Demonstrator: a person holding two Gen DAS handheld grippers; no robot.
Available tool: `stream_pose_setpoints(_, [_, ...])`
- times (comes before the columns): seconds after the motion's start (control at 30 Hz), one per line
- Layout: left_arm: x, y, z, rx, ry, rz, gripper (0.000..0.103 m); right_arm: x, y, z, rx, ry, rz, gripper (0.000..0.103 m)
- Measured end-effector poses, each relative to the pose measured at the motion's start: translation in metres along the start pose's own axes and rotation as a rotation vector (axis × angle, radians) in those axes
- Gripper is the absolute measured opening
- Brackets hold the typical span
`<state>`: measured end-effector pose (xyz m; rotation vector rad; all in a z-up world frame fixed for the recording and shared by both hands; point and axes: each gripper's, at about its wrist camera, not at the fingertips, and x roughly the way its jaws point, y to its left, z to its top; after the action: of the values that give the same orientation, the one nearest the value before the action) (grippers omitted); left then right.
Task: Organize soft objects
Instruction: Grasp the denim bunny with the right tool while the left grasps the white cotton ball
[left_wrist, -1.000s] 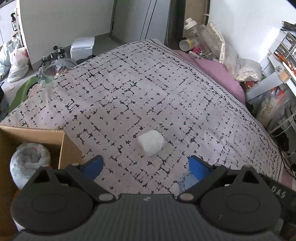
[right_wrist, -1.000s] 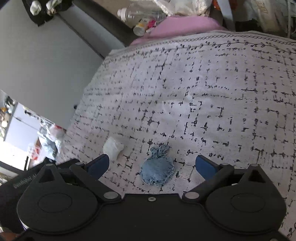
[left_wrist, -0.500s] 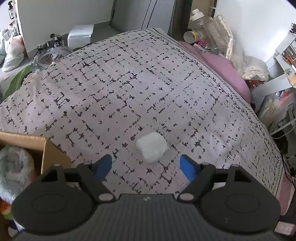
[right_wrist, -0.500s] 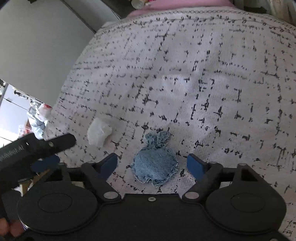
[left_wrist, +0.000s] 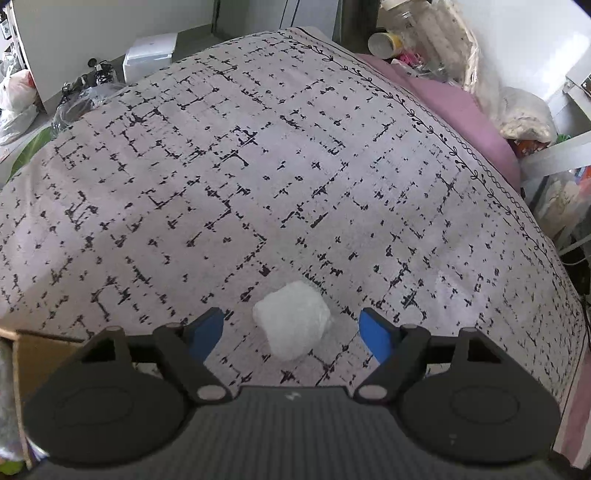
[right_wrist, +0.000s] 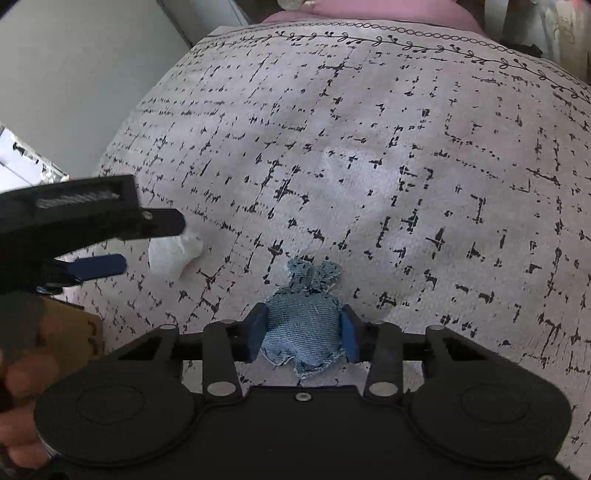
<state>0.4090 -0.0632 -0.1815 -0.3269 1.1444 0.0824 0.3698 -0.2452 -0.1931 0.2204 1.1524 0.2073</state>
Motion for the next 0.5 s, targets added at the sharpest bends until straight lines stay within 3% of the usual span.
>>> stream_pose_setpoints(0.3, [0.023, -0.007, 0.001, -0.020, 0.005, 0.031, 0.080, -0.005, -0.006, 0.002, 0.020, -0.021, -0.014, 0.039])
stream_pose_setpoints(0.33, [0.024, -0.008, 0.000, -0.022, 0.003, 0.029, 0.076, -0.004, -0.006, 0.003, 0.020, -0.022, -0.015, 0.039])
stream_pose_setpoints(0.43, [0.027, -0.009, -0.004, -0.033, 0.010, 0.034, 0.052, -0.006, -0.004, 0.003, 0.012, -0.026, -0.016, 0.039])
stream_pose_setpoints(0.5, [0.023, -0.009, -0.007, -0.043, -0.001, 0.035, 0.050, -0.007, -0.005, 0.003, 0.019, -0.030, -0.004, 0.039])
